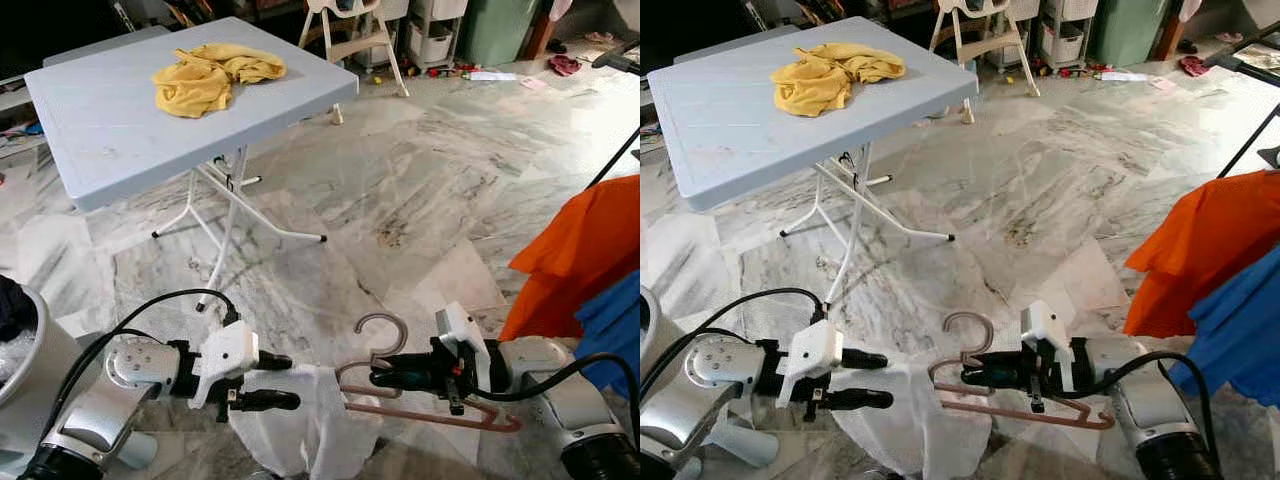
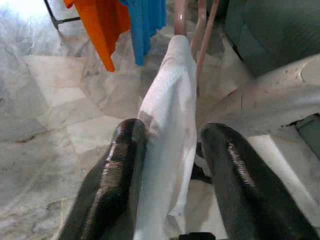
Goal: Hang hanger
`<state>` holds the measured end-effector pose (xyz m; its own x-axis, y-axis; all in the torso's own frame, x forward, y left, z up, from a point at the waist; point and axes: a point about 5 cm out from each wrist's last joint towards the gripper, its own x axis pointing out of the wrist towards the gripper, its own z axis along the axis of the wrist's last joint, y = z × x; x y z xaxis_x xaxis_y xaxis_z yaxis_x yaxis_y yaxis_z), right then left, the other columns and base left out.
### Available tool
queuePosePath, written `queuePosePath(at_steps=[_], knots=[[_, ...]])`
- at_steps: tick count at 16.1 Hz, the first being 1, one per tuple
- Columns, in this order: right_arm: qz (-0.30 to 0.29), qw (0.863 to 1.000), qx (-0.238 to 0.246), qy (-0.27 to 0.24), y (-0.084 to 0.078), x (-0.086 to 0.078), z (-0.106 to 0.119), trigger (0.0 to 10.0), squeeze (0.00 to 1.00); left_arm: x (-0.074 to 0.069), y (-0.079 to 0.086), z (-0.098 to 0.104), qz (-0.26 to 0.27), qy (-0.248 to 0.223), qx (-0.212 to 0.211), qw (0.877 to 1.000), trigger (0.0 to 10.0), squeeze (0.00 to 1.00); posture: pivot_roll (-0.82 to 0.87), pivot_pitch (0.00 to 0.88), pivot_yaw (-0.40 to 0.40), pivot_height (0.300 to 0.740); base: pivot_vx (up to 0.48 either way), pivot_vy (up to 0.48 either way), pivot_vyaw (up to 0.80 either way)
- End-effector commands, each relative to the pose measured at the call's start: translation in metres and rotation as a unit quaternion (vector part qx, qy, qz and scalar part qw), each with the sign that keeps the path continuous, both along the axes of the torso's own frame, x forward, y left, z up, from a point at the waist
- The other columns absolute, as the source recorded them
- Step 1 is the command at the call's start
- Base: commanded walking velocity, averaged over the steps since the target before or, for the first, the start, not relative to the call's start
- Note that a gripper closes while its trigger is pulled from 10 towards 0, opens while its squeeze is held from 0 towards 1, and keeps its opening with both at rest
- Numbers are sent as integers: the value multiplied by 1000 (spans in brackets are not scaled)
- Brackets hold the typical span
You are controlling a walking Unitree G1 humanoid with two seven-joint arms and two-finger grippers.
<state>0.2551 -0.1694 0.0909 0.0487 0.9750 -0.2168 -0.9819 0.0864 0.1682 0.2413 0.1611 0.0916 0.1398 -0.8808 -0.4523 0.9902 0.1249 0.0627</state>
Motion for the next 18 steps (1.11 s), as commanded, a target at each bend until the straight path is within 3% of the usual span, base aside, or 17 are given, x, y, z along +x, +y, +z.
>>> queuePosePath(at_steps=[1,3,6,7,8,11,12,13,15,18], knots=[[25,999,16,-26,7,3,13,10000,0,-2,5,-7,-7,10,25,1000,3255,0,-57,89,75,740,0,0,0],[25,999,19,-26,8,2,15,10000,0,1,7,-9,1,8,33,999,10000,0,-60,91,73,740,0,0,0],[25,999,20,-26,8,2,14,10000,0,1,9,-14,-2,16,45,999,10000,0,-64,89,70,740,0,0,0],[25,999,19,-26,8,2,14,10000,0,3,9,-15,15,15,38,999,10000,224,-66,86,69,740,0,0,0],[25,999,19,-26,8,2,14,10000,0,4,9,-16,17,15,37,999,10000,1000,-68,84,69,740,0,0,0],[22,999,19,-29,8,3,15,10000,0,8,8,-15,15,-4,42,999,10000,1000,-67,82,69,740,0,0,0],[23,999,19,-29,9,3,15,10000,0,11,7,-15,16,-11,41,999,10000,0,-66,81,69,740,0,0,0],[23,999,19,-29,9,3,15,10000,0,13,7,-14,26,1,25,999,0,0,-66,81,70,740,0,0,0],[22,999,20,-29,10,3,15,10000,0,4,9,-17,-13,45,36,998,0,0,-67,82,71,740,0,0,0],[20,999,20,-31,10,3,14,10000,0,1,8,-21,-26,56,40,997,0,0,-67,84,73,740,0,0,0]])
